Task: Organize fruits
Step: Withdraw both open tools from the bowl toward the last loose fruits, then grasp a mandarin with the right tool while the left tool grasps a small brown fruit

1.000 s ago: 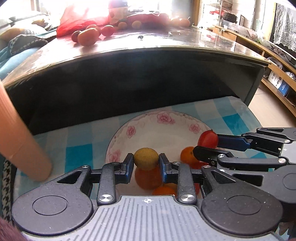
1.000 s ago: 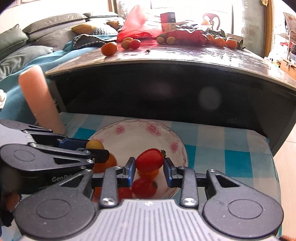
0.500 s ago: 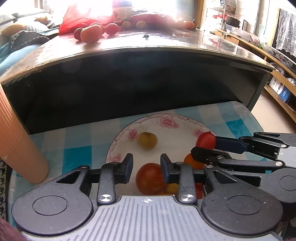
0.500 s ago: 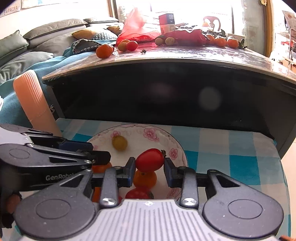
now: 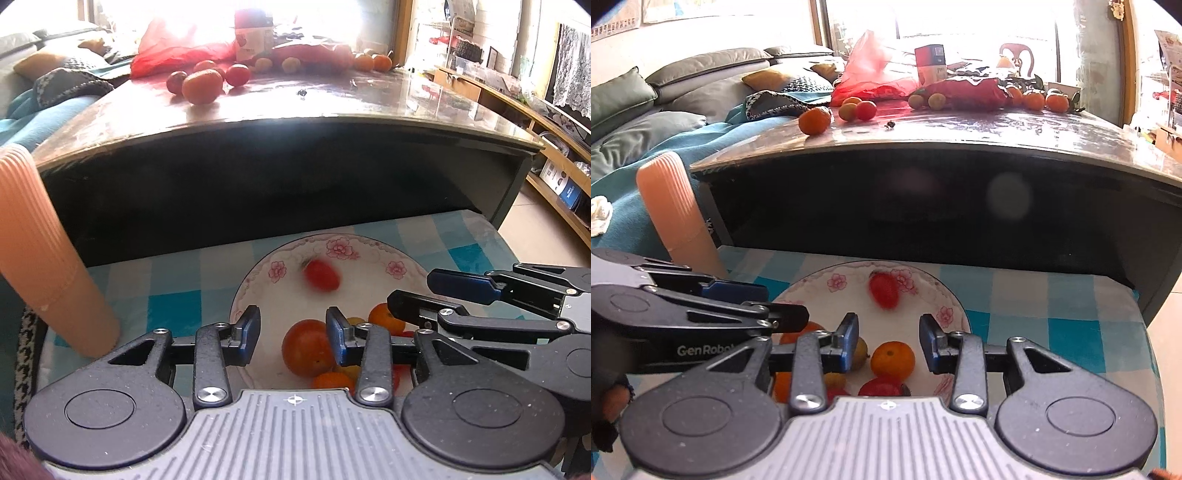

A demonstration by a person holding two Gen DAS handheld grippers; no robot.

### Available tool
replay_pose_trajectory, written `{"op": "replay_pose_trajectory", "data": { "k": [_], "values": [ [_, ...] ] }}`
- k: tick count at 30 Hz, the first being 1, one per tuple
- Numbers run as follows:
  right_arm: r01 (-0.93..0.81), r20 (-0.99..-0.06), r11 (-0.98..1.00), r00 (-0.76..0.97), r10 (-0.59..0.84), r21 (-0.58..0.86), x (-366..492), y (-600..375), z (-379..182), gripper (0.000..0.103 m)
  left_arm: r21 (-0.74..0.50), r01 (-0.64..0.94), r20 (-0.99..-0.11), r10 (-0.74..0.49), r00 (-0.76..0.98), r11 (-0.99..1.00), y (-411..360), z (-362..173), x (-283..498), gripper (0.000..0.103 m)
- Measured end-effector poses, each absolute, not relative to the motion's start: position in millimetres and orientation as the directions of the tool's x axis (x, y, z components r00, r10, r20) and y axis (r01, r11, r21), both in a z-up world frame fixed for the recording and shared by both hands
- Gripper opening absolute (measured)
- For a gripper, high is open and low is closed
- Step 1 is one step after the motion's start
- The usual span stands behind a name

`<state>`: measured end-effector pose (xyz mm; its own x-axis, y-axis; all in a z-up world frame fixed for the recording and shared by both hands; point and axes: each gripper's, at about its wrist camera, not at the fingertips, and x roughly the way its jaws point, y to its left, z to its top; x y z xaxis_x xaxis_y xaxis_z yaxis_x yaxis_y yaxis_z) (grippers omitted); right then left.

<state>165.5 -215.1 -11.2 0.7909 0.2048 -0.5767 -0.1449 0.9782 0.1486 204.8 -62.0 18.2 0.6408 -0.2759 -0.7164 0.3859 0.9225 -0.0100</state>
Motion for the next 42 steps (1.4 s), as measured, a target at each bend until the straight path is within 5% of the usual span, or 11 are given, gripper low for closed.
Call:
{"op": "replay_pose_trajectory", "data": {
  "k": [27, 42],
  "values": [
    [-0.354, -0.7, 0.929, 0.638, 0.321, 0.104, 113.6, -158.7, -50.4, 0.059, 0.002, 0.434, -0.802, -0.258, 0.539, 0.901, -8.3, 9.6, 134.7, 0.056],
    [-0.33, -0.683, 0.932, 0.647, 0.338, 0.149, 110.5, -170.7, -61.0, 0.059, 0.012, 0.51, -0.821, -0.283, 0.496, 0.86, -30.6, -27.7, 145.8, 0.056]
  ]
}}
